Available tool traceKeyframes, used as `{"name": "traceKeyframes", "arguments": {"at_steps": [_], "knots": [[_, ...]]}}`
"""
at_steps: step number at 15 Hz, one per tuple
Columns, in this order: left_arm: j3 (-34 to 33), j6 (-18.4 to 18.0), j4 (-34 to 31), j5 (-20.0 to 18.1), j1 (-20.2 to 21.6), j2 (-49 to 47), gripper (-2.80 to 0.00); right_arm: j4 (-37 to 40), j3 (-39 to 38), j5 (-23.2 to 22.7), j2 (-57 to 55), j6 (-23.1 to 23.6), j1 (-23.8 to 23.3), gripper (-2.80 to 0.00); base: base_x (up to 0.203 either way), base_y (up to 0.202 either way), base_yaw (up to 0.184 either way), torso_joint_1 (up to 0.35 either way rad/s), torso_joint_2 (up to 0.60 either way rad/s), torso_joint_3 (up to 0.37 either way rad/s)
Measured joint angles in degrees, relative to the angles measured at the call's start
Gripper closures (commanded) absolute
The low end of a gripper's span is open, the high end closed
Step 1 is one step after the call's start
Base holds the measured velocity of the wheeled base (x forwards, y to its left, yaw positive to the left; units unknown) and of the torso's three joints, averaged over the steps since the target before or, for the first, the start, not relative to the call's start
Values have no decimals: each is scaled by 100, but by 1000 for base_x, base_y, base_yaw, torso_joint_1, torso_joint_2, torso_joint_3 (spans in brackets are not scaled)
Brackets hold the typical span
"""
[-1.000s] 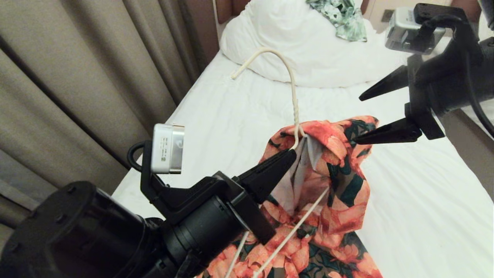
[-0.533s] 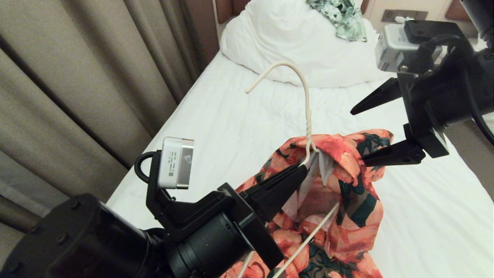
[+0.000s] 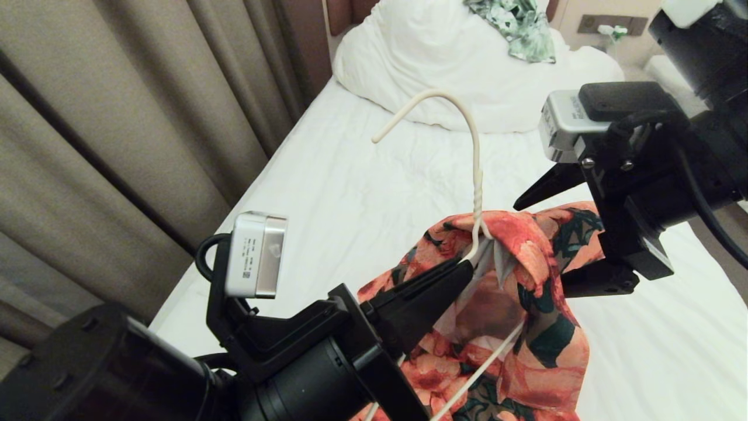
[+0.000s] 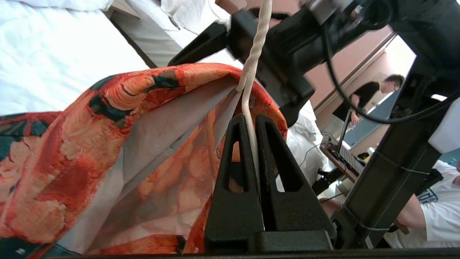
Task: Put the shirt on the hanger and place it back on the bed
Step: Hook the other side of the shirt onto the hanger
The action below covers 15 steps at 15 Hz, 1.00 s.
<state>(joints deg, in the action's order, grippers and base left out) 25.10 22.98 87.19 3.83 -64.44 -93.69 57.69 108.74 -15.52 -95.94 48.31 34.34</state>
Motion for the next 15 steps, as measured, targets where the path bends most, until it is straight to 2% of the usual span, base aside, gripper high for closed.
{"name": "traceKeyframes", "arguments": {"at_steps": [6,8,10,12,13,15], "knots": [[4,-11,-8,-4,35,47,0,-61,-6,-47,-131,-71,141,0,0,0,0,0,0,0],[12,-27,-17,-177,173,56,0,-44,-26,-74,-120,-139,119,0,0,0,0,0,0,0],[12,-48,22,-469,378,144,0,-38,-63,-329,-95,-204,37,0,0,0,0,0,0,0],[75,-57,-32,-506,570,289,0,-30,-172,-661,-56,-302,-43,0,0,0,0,0,0,0],[156,-66,-195,-506,621,410,0,-51,-239,-777,-27,-306,-70,0,0,0,0,0,0,0],[323,-177,-962,-516,763,702,0,-50,-358,-866,13,-313,-111,0,0,0,0,0,0,0]]}}
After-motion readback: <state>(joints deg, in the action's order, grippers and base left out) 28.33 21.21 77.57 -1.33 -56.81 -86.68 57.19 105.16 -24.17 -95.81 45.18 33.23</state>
